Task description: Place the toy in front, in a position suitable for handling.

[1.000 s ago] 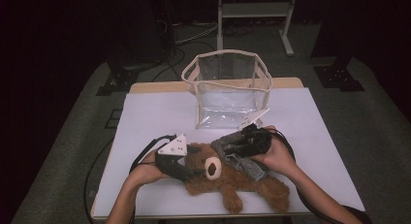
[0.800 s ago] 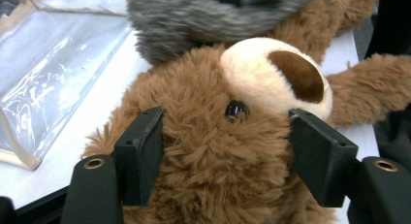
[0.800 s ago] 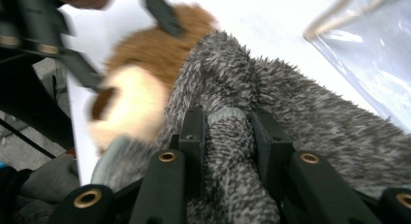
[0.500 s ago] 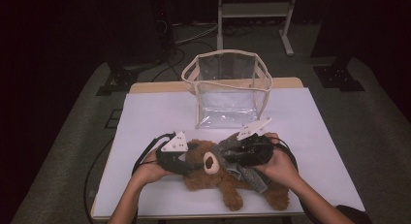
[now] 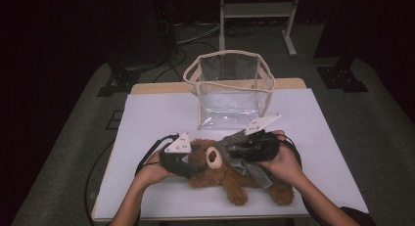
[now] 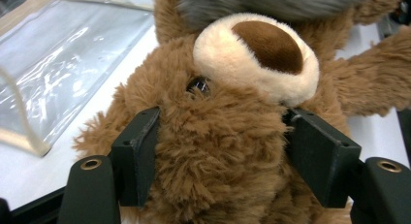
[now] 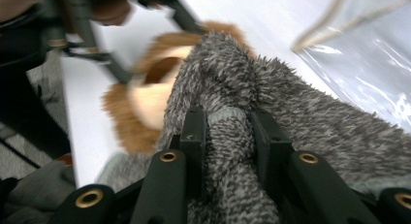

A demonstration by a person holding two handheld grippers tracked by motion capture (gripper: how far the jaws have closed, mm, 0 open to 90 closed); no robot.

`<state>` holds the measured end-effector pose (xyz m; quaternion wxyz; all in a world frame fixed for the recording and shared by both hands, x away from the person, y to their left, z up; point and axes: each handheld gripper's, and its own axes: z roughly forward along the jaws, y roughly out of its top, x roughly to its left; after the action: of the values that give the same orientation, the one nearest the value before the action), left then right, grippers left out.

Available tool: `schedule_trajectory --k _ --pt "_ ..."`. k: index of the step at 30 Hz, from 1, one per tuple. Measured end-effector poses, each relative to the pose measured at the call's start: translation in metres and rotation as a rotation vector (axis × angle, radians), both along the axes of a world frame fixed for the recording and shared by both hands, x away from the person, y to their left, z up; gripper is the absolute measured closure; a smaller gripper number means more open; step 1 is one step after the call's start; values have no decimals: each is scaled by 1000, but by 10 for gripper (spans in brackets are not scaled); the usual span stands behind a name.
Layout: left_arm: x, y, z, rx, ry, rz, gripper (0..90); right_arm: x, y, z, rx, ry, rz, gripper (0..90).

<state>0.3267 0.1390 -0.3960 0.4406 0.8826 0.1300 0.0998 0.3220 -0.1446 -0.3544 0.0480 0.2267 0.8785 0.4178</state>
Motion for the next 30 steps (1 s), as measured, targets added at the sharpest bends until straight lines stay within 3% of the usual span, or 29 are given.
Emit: schedule_trajectory --k 2,5,12,15,19,21,24,30 --pt "3 2 -1 -14 15 24 324 -8 4 0 -19 -16 16 693" --pt "2 2 0 -14 13 10 323 -12 -2 -7 -37 -31 6 694" --pt "-1 11 9 -51 8 -26 298 -7 -35 -12 25 9 -35 697" --pt "-1 8 5 -31 18 -35 300 -6 -43 -14 47 29 -42 697" --pt "-2 4 -4 -15 42 -44 325 -8 -50 -14 61 19 -55 695" --pt "-3 1 -8 -38 52 -60 336 -10 -57 -15 92 18 -76 695" --pt "-4 -6 -9 -35 45 -71 343 -13 -67 -16 124 10 -95 692" --pt "-4 -34 -9 -30 22 -101 343 -19 -70 -5 108 -48 -94 689"
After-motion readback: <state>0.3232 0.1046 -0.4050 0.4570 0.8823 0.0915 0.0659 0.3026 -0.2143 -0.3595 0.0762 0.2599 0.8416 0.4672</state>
